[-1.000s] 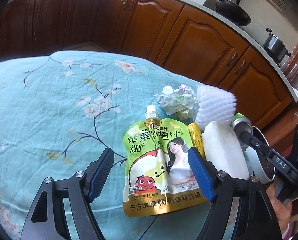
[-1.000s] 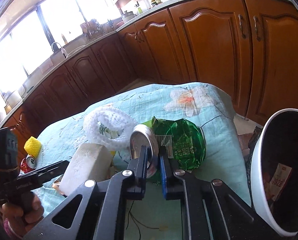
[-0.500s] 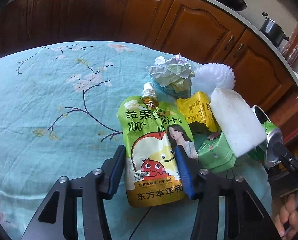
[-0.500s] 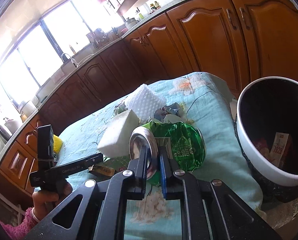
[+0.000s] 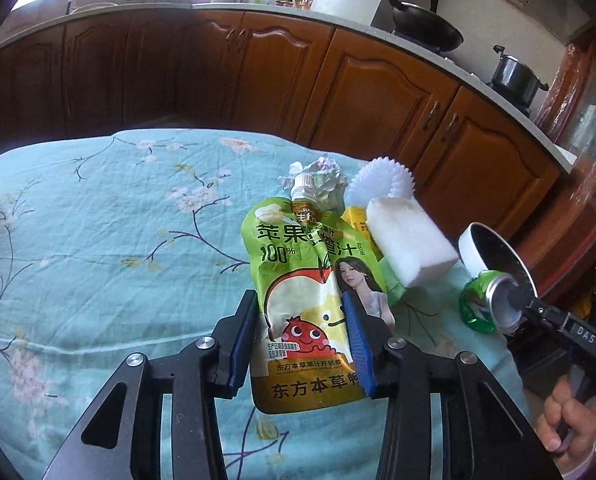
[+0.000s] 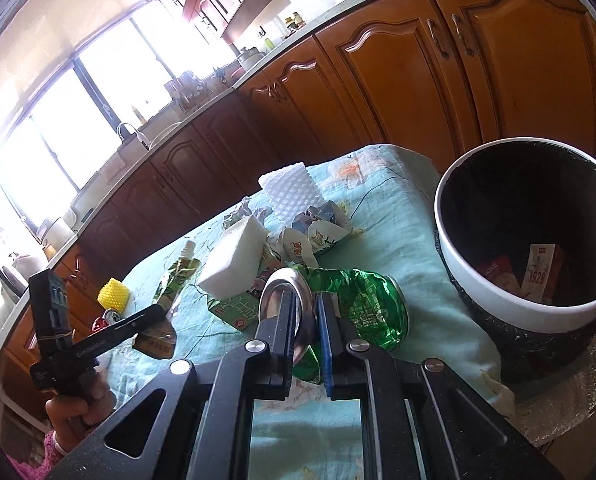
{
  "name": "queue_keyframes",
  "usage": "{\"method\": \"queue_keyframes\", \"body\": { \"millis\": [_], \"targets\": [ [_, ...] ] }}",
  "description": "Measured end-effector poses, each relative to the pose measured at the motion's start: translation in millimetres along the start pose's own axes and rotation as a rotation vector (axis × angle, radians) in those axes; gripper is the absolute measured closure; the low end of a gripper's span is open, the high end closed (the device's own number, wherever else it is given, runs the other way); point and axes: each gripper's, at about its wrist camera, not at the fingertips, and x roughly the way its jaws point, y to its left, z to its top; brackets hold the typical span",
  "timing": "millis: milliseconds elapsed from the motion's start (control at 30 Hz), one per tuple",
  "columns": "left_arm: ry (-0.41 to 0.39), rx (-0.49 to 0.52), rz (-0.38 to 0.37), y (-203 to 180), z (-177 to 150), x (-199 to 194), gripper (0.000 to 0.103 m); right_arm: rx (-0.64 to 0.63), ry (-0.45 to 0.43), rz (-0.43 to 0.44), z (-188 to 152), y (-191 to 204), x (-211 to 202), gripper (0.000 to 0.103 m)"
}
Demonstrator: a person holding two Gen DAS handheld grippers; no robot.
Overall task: Collect trash
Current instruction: 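Carry the pouch and can over the bin and open both tools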
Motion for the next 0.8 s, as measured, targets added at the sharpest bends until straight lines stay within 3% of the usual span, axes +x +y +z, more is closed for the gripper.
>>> {"method": "queue_keyframes", "body": {
  "millis": [233,433,800],
  "targets": [
    [-0.054,0.067,-0.092,-34,1,-31,0.063,0.006,-0.032,-0.01,3,-6,-20,0.093],
    [-0.047,0.132,-0.158,-61,4,-27,0.063,0.027,-0.067,-0.032,10,-21,-40,0.093],
    [-0.034,0.157,-0.177,-69,11,-10,0.063,-0.015,-0.014,-0.031,-10,-17,-32,0.093]
  ]
}}
